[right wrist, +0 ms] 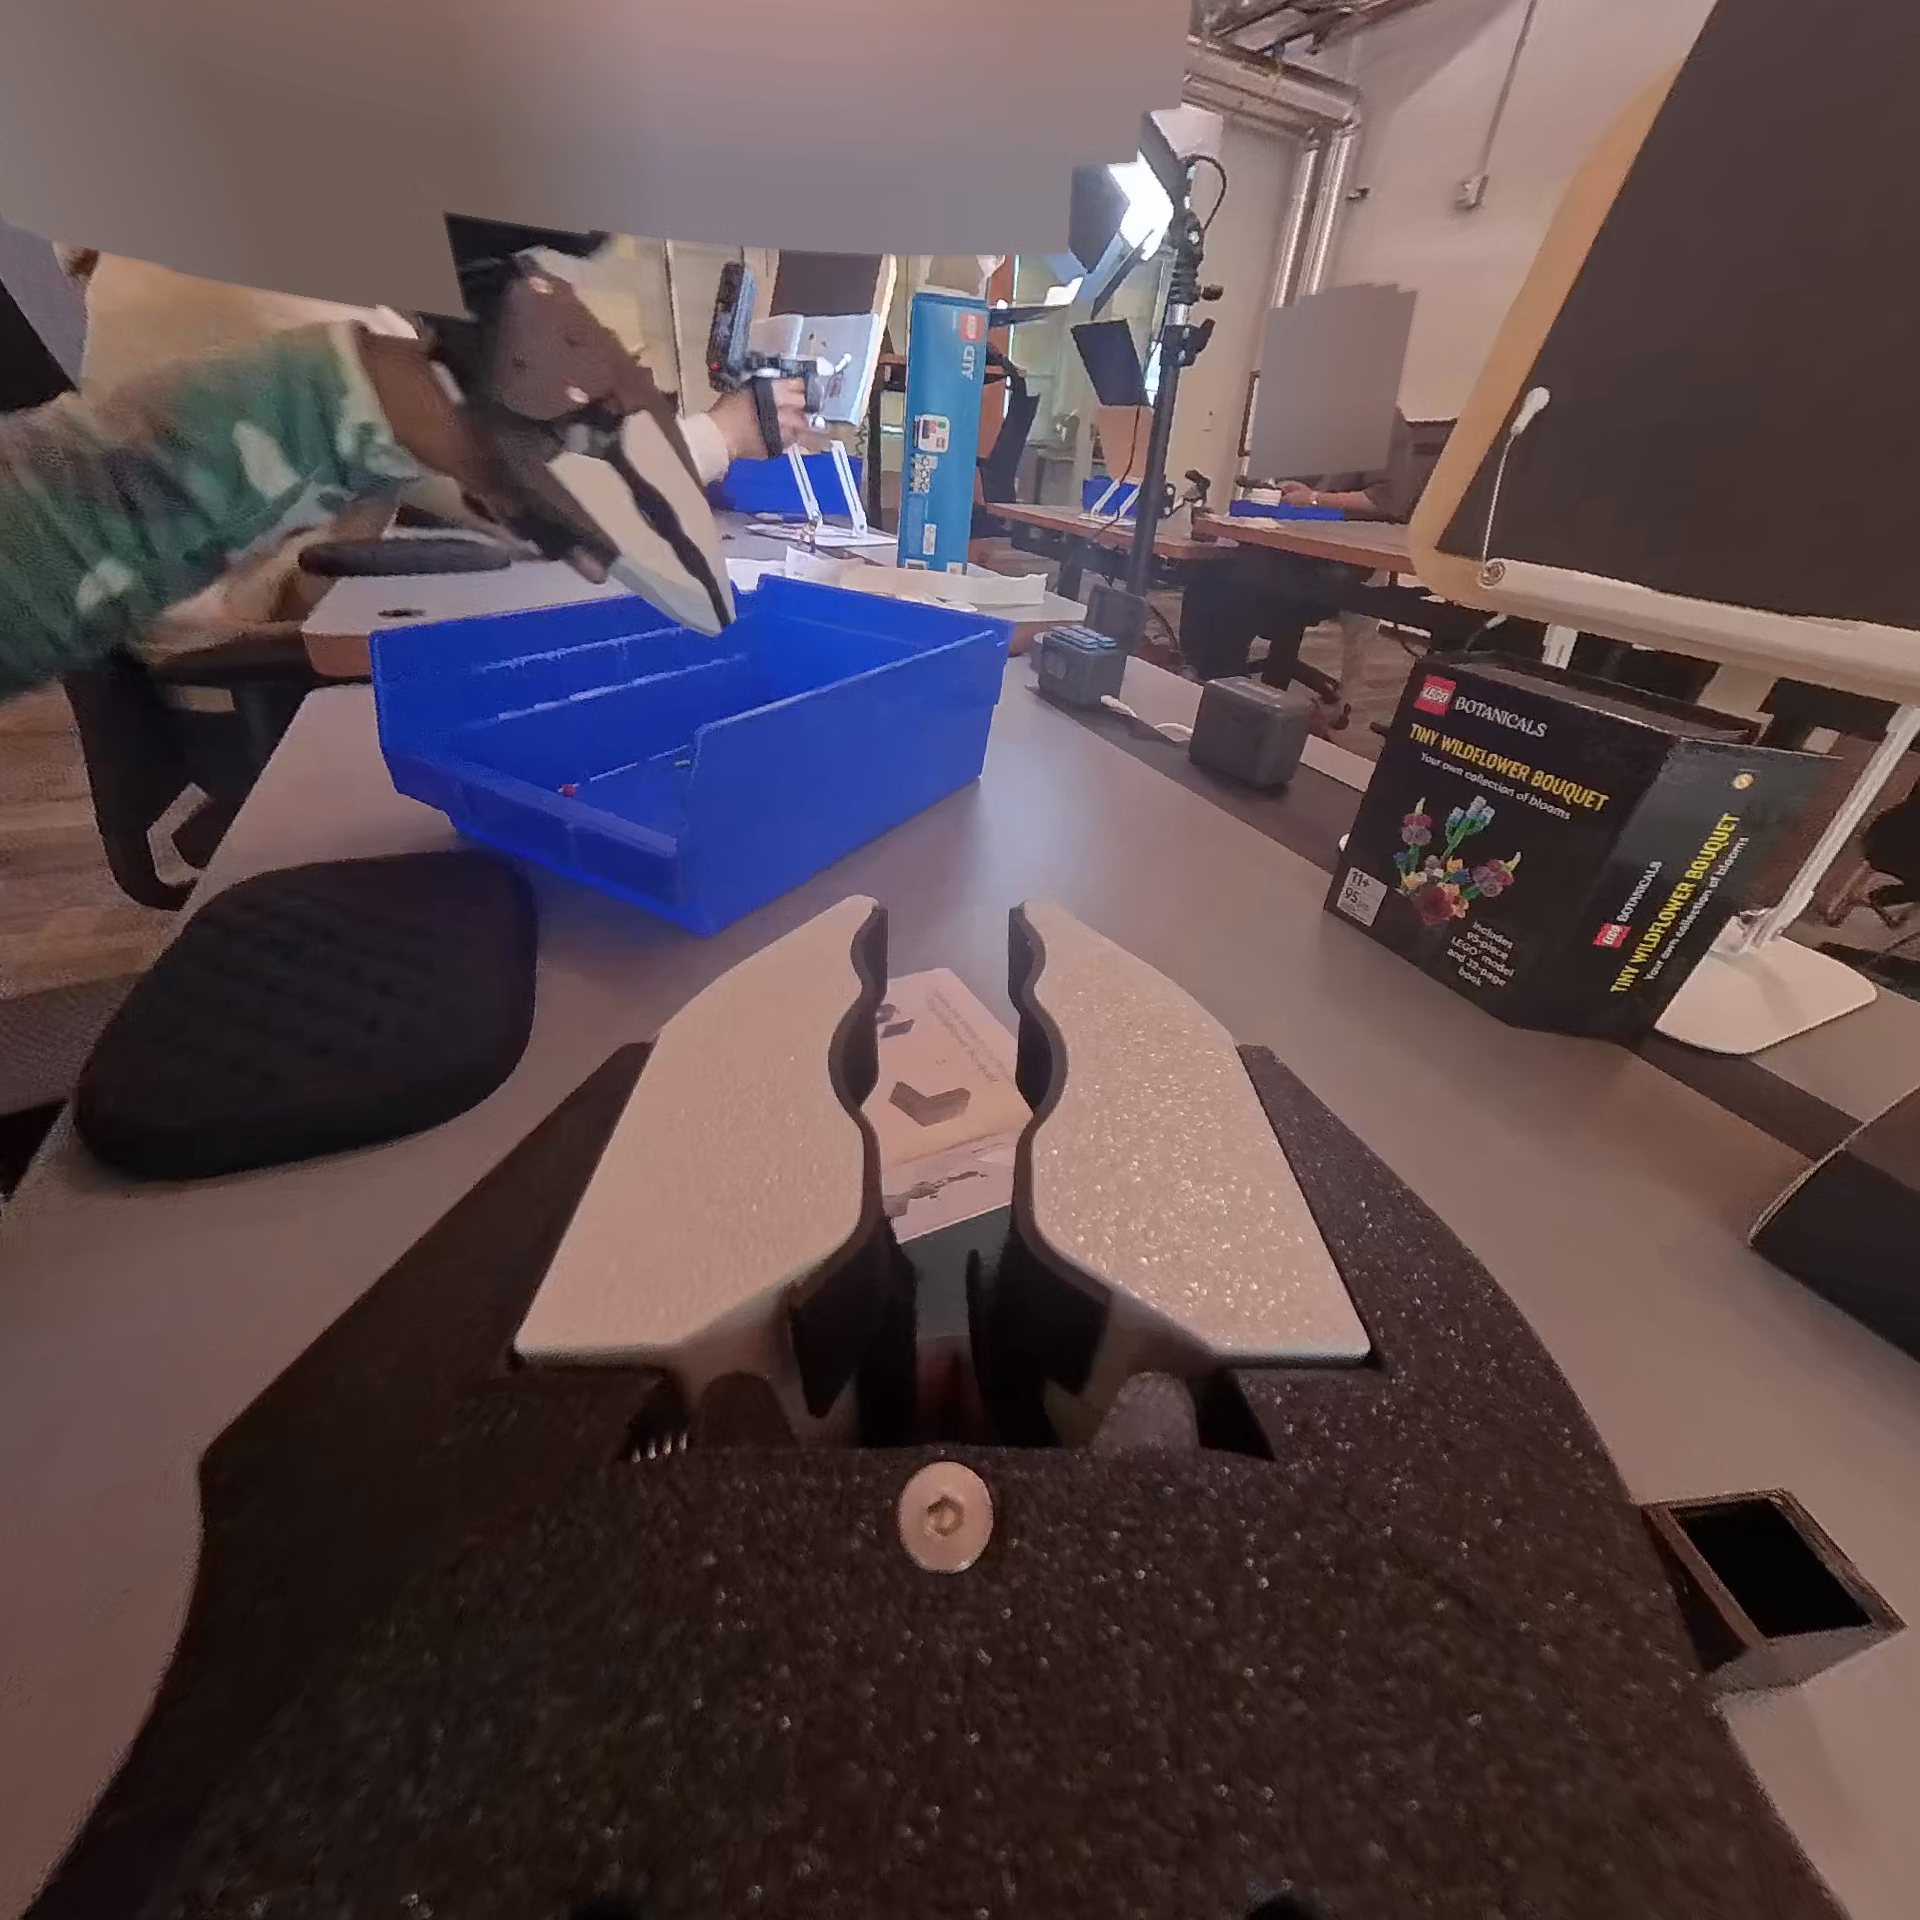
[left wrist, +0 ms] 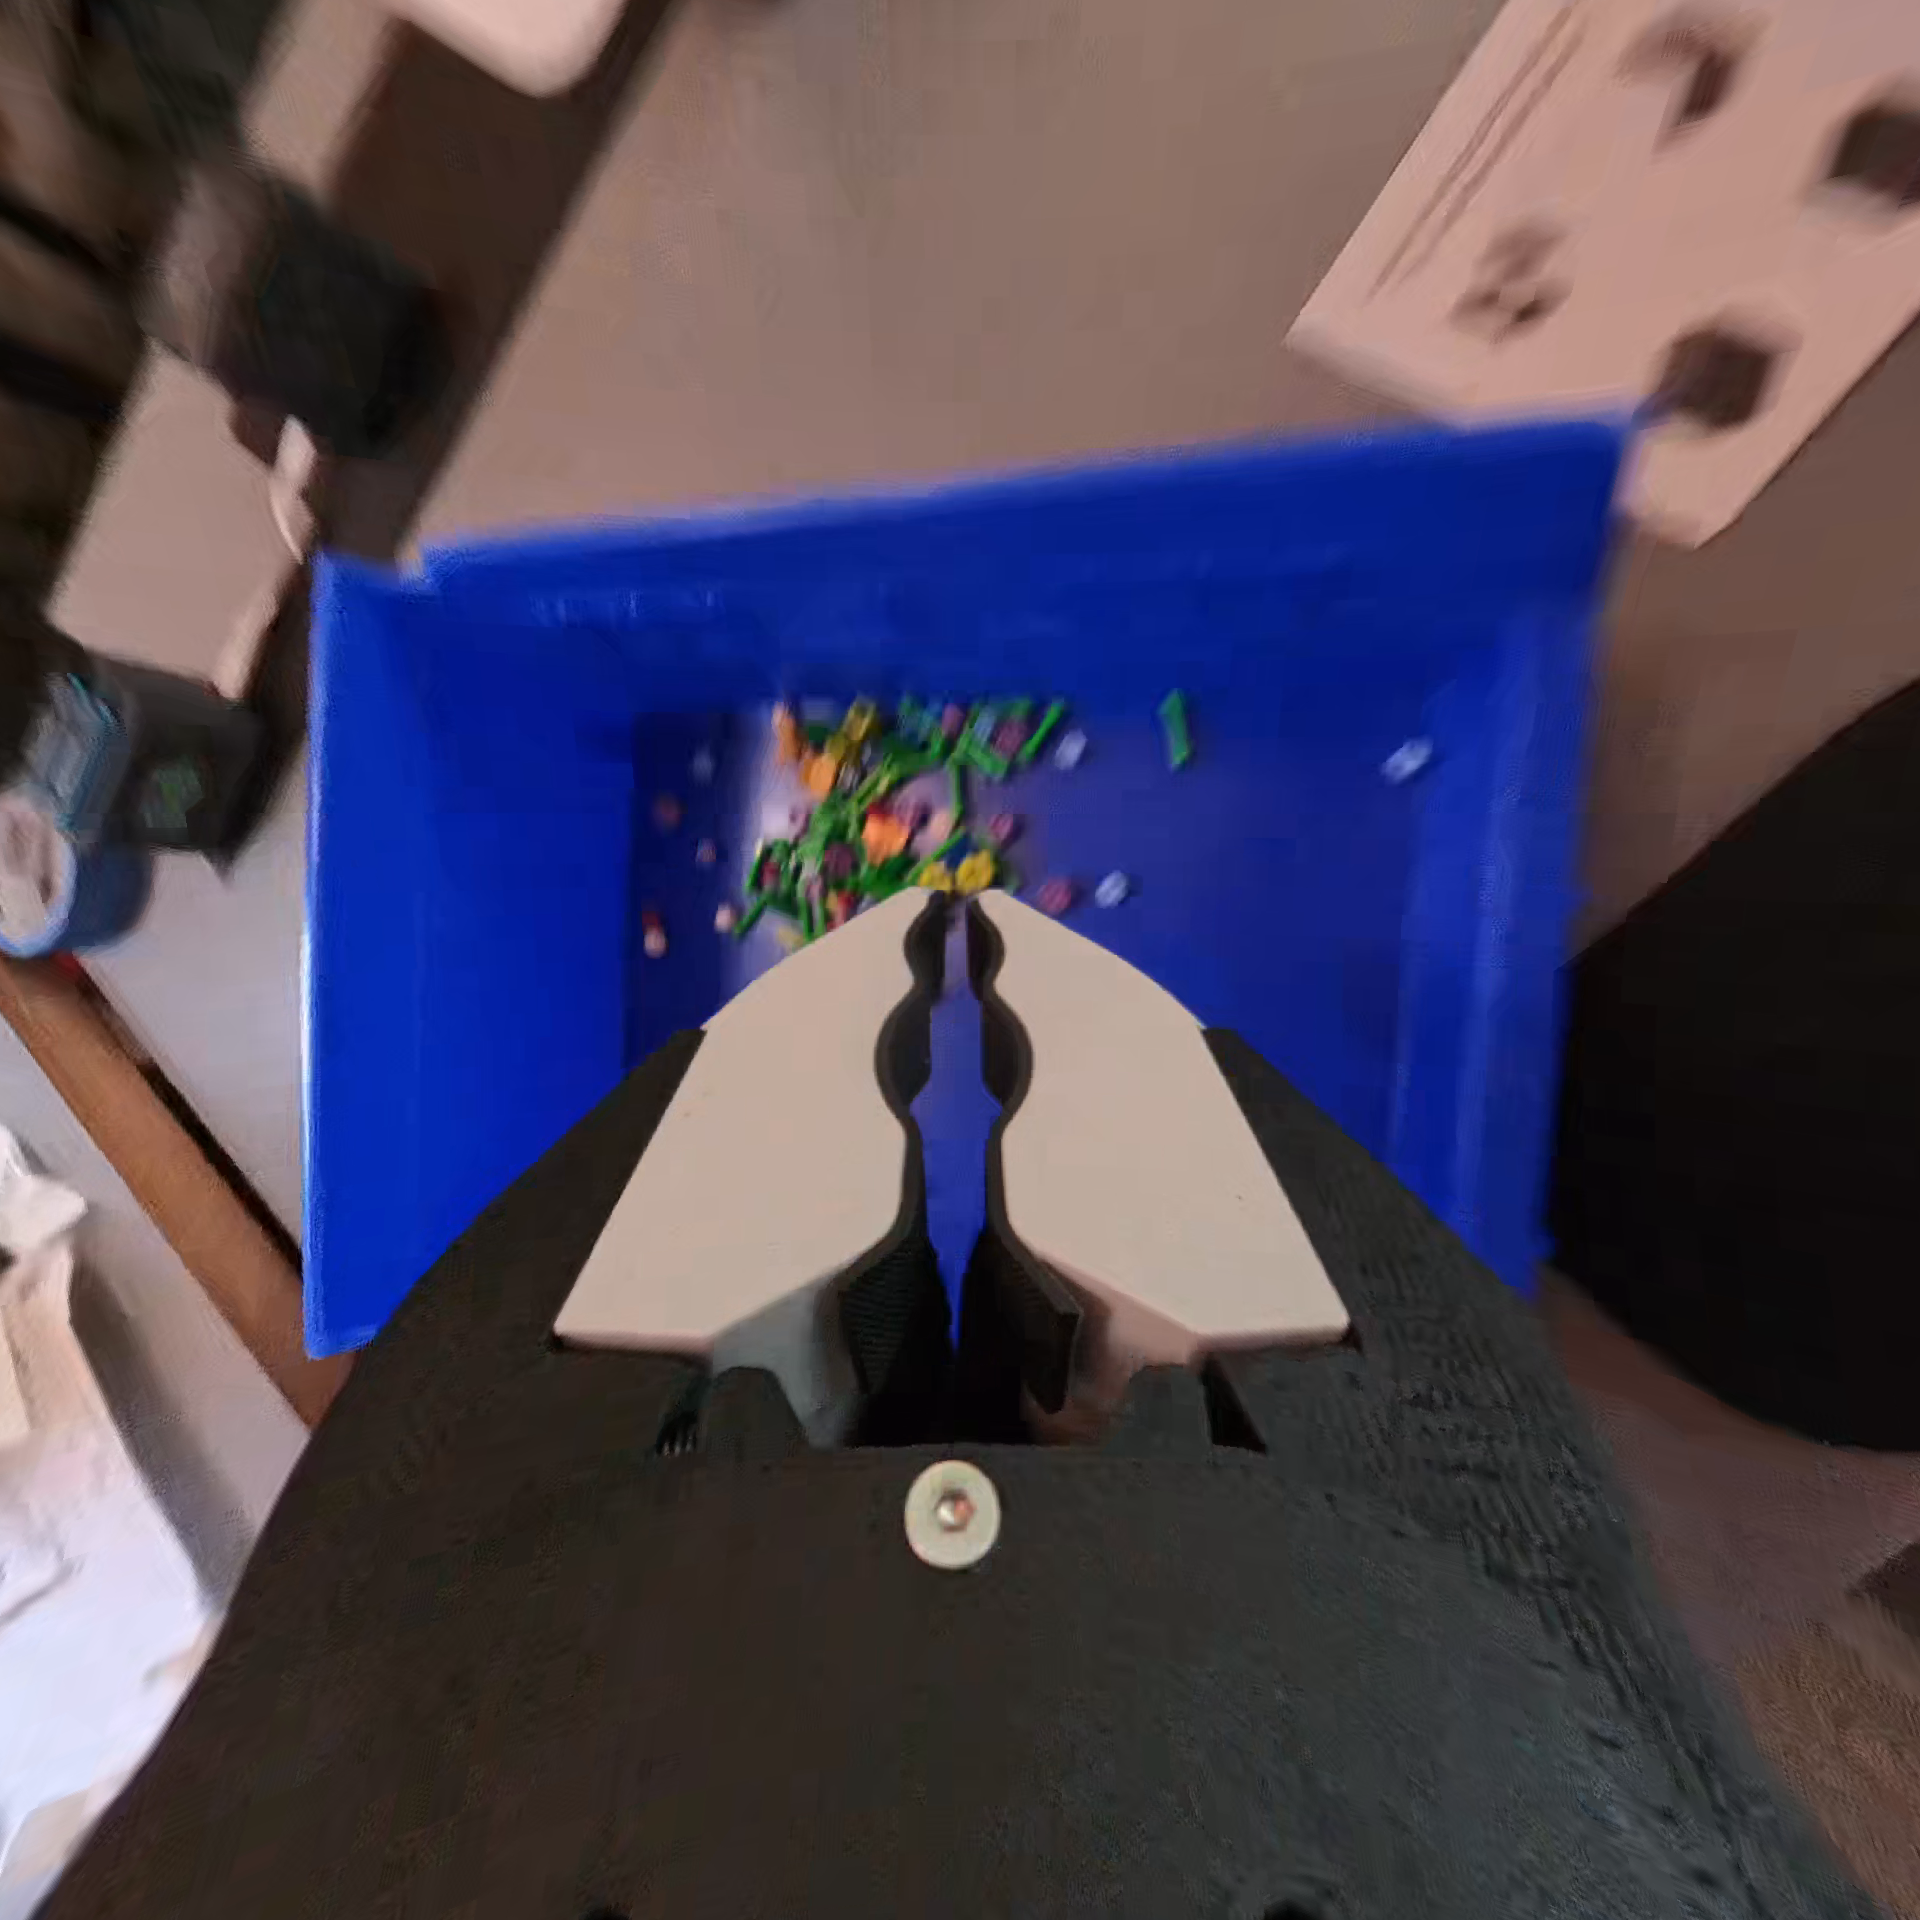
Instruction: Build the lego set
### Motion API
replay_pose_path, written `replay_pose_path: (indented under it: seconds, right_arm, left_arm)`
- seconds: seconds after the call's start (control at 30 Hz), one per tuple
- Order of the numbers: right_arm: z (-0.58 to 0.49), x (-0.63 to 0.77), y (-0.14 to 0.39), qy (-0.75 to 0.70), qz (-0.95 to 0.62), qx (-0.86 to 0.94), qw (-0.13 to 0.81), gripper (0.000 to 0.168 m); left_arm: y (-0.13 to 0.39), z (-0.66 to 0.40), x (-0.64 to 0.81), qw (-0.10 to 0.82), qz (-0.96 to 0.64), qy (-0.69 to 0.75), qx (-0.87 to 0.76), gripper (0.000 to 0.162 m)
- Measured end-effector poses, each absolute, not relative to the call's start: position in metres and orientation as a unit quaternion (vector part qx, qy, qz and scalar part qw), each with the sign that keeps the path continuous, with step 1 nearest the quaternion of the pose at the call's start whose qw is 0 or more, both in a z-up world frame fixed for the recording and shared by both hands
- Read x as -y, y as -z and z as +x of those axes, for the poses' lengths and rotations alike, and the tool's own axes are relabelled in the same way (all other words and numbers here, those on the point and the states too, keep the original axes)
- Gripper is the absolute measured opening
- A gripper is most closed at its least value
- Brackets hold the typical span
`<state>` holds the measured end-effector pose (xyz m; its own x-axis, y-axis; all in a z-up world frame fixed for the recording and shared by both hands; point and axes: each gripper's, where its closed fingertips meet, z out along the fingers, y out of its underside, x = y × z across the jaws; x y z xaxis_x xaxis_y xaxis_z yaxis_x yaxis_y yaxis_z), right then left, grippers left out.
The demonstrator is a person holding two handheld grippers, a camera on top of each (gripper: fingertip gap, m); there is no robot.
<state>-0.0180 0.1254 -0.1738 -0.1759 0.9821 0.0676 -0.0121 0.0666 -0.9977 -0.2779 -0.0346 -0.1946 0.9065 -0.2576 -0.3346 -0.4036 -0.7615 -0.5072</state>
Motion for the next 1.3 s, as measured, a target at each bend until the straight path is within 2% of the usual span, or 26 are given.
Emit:
replay_pose_path:
  seconds: [0.1,0.2,0.57,0.77,1.17,1.3]
  right_arm:
    - [-0.018,-0.126,0.178,-0.508,-0.438,0.568,0.477,0.022]
    - [-0.016,-0.129,0.176,-0.513,-0.44,0.56,0.479,0.022]
    - [-0.017,-0.132,0.183,-0.51,-0.45,0.564,0.469,0.022]
    - [-0.018,-0.132,0.186,-0.508,-0.454,0.566,0.464,0.022]
    - [-0.02,-0.129,0.187,-0.506,-0.452,0.572,0.46,0.022]
    - [-0.02,-0.126,0.187,-0.508,-0.45,0.575,0.457,0.022]
  left_arm:
    - [0.237,-0.319,0.044,0.189,-0.954,-0.11,-0.204,0.001]
    - [0.264,-0.333,0.041,0.129,-0.945,-0.118,-0.275,0.008]
    - [0.293,-0.35,0.025,0.12,-0.944,-0.08,-0.298,0.009]
    - [0.299,-0.349,0.026,0.111,-0.941,-0.069,-0.313,0.002]
    - [0.243,-0.346,0.026,0.203,-0.941,-0.108,-0.25,0.002]
    - [0.205,-0.322,0.007,0.339,-0.92,-0.08,-0.18,0.002]
